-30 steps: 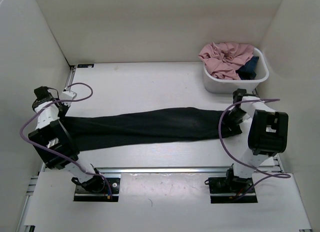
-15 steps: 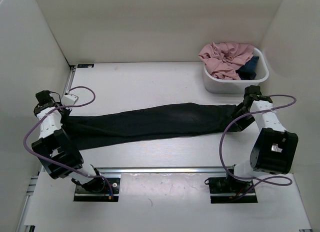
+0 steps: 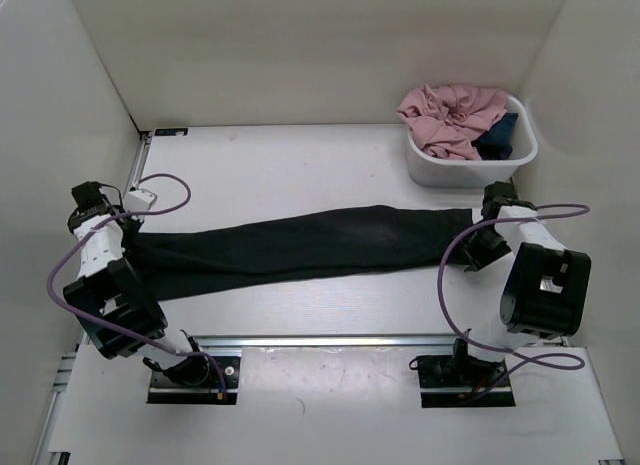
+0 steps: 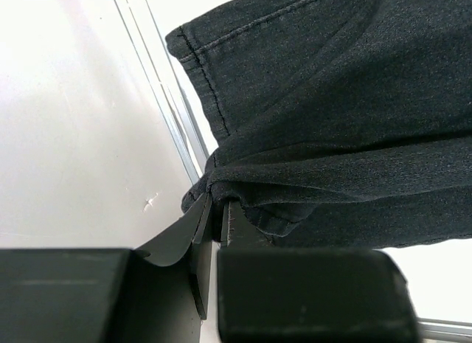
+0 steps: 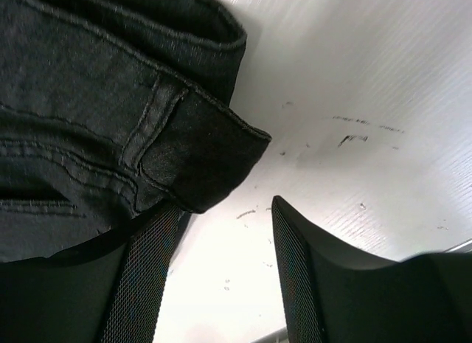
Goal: Fold and stack the trousers
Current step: Fold the trousers
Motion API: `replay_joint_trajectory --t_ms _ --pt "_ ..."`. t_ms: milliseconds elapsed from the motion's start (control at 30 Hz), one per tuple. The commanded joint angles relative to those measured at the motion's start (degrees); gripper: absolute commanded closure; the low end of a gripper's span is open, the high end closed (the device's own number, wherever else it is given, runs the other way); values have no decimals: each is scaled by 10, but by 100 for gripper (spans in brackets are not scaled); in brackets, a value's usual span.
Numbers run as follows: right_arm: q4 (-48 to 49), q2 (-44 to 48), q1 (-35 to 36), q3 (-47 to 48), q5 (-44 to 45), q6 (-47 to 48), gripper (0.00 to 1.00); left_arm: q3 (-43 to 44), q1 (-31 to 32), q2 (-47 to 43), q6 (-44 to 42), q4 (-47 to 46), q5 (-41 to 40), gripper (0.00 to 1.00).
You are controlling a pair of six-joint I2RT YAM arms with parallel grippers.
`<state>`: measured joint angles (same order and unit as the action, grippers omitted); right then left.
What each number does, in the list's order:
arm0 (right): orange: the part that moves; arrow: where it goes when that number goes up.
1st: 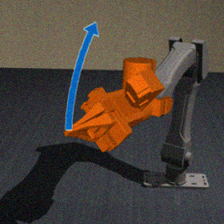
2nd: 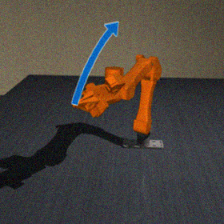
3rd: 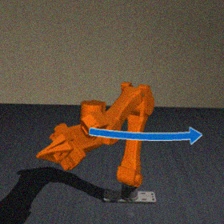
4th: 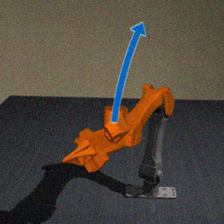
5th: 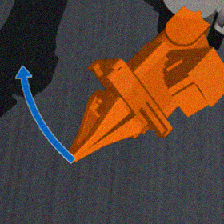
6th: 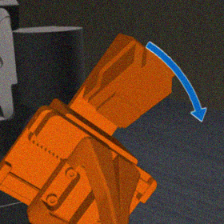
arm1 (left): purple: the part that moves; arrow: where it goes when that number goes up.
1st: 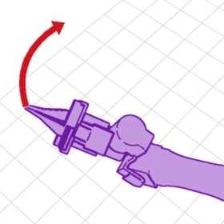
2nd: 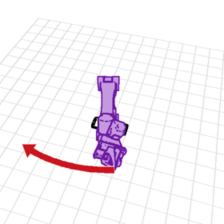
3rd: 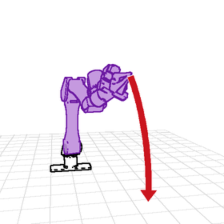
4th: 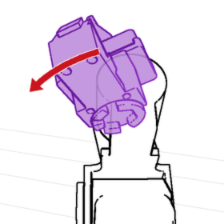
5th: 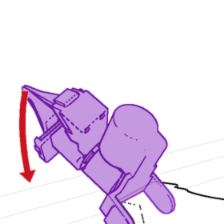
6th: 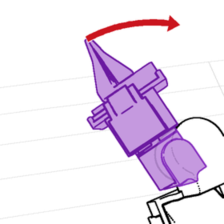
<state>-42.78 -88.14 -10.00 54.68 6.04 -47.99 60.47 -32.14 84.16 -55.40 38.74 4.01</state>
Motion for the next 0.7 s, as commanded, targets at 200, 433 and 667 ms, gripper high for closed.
replay_joint_trajectory --t_ms 200,433,667 --pt "48 -22 -2 18 73 -63 43 12 0 -17 1 10 2 86" --pt "118 62 -2 -49 21 -131 44 18 0 -17 1 21 2 86" --pt "139 130 -2 -93 37 -169 37 12 0 -17 6 21 7 86"
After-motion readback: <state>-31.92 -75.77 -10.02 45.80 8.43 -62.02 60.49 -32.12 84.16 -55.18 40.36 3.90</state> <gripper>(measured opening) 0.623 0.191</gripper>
